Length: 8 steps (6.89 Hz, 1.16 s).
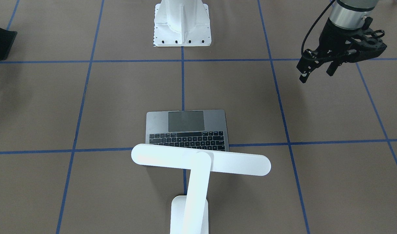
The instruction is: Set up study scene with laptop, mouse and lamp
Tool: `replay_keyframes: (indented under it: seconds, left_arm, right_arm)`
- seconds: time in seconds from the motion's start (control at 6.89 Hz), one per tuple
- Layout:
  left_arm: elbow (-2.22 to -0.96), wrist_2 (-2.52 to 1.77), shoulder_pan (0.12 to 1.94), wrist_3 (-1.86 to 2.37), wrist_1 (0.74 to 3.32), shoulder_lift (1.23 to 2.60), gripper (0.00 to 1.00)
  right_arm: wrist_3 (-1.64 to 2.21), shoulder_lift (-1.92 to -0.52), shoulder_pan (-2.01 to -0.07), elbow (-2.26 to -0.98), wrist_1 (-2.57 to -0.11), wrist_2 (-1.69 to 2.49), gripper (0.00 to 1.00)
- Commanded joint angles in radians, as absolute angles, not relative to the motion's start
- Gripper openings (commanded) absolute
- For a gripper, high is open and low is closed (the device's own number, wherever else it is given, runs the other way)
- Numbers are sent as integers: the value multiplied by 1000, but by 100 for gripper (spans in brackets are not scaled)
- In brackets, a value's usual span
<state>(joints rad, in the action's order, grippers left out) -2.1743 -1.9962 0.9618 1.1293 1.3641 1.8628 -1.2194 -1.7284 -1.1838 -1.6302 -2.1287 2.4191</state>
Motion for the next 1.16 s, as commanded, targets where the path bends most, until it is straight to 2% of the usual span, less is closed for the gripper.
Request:
replay_keyframes:
  seconds: [0.0,0.15,1.02]
  left_arm:
    - [-2174,-1996,960,1137,1365,1867,99]
    - [-2175,-1996,960,1141,1364,1867,99]
    - [-2187,-1993,959,1166,1361,1871,99]
  right_arm:
    - [-1279,-1697,-1197,-1529,-2189,2425,95]
    - [-1313,-1698,-1197,-1479,-2191,2477,96]
    - [-1399,-1773,-1172,-1457,-2232,2589,95]
